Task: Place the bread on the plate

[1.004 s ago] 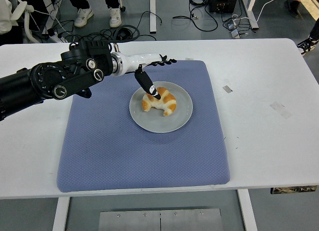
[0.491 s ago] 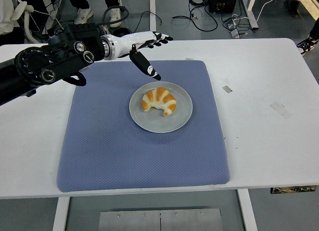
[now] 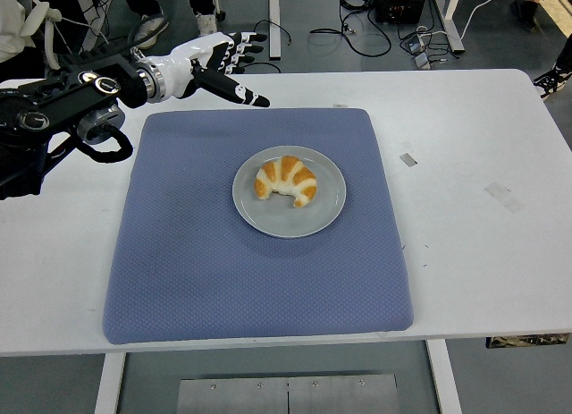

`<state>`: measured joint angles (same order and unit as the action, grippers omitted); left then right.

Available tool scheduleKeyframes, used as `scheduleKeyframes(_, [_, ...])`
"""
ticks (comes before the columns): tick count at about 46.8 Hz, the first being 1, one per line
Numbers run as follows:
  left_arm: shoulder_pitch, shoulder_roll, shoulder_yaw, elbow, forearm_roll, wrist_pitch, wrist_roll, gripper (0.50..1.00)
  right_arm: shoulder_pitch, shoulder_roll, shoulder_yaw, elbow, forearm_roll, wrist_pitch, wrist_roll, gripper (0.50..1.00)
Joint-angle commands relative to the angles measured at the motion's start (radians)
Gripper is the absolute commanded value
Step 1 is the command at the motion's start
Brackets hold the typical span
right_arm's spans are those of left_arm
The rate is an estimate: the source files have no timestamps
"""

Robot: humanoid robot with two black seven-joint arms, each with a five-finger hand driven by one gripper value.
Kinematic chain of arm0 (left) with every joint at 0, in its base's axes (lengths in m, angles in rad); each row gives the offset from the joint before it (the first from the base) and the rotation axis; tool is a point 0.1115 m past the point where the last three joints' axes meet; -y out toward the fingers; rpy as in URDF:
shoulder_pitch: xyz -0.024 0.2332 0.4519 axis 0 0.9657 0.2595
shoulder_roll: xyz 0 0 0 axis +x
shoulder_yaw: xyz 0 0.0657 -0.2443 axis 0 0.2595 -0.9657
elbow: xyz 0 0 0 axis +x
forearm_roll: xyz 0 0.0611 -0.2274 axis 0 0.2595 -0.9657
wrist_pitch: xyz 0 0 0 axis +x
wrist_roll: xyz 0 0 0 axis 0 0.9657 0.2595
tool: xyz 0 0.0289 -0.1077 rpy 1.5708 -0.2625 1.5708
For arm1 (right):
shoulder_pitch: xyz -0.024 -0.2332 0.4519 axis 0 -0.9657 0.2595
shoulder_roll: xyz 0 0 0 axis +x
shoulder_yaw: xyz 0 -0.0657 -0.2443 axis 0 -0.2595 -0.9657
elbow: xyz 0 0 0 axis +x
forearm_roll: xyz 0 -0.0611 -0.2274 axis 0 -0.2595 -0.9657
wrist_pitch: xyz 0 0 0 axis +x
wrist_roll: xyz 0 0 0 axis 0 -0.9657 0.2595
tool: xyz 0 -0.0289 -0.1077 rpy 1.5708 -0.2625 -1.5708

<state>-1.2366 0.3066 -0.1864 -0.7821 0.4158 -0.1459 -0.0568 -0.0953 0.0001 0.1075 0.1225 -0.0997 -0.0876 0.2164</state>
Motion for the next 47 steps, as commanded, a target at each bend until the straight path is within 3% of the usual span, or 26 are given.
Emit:
scheduleKeyframes(1, [0.046,0.009,-0.065,0.0,-0.003,0.005,0.0,0.989,0.002,0.0,0.006,0.0,0.0,0.0,0.0,1.0])
scheduleKeyframes(16, [0.172,0.037,-0.297,0.0,-0.011,0.006,0.002,0.989,0.006,0.0,-0.006,0.0,0.0,0.0,0.0,1.0])
scheduleKeyframes(34, [0.253,0.034,-0.383,-0.002,-0.178,0.005,-0.009,0.989,0.008,0.0,-0.008,-0.001,-0.008,-0.003,0.0,1.0])
scheduleKeyframes(47, [0.333,0.028,-0.53,0.0,-0.279,0.006,-0.008,0.989,0.009,0.0,-0.005,0.0,-0.006,-0.003,0.0,1.0])
